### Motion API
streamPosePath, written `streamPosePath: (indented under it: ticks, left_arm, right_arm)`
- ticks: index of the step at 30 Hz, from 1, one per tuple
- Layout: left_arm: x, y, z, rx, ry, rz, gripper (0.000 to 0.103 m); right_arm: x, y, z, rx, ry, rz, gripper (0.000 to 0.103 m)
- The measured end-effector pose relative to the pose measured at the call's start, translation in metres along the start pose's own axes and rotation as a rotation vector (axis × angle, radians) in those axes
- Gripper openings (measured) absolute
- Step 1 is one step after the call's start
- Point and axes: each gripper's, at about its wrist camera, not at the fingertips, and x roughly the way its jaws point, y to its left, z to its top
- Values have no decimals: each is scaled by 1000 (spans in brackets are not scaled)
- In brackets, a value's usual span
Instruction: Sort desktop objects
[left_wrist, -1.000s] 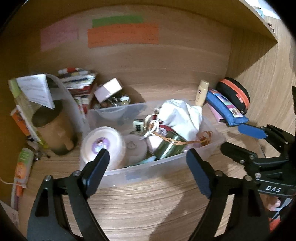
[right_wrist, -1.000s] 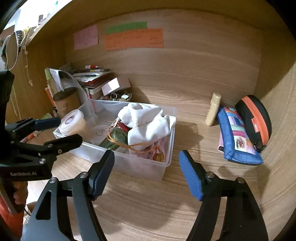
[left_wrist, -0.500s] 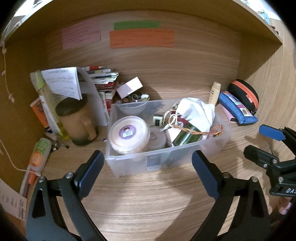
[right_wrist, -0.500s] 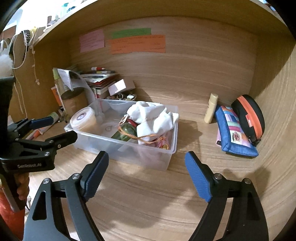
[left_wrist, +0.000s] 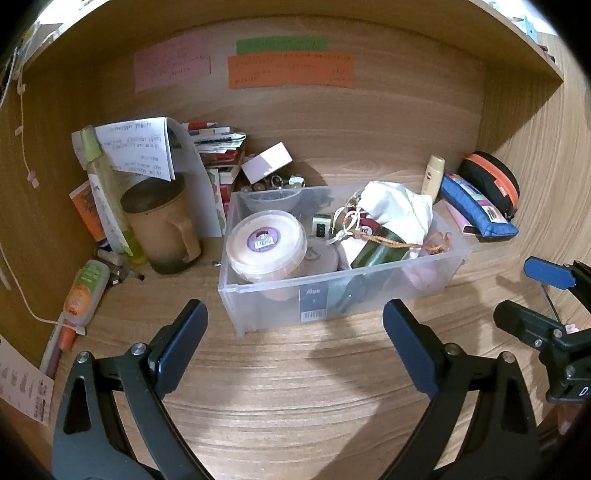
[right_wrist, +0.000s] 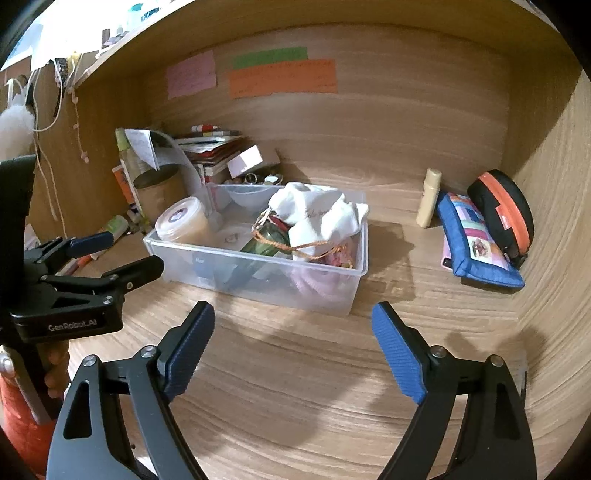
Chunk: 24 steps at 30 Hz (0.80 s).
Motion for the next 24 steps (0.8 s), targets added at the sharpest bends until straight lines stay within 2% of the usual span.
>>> streamPosePath:
  ticks: [24]
  left_arm:
    - [1,-5,0,-4,6,-25,97]
  right_arm:
    - [0,1,1,-11,2,6,85]
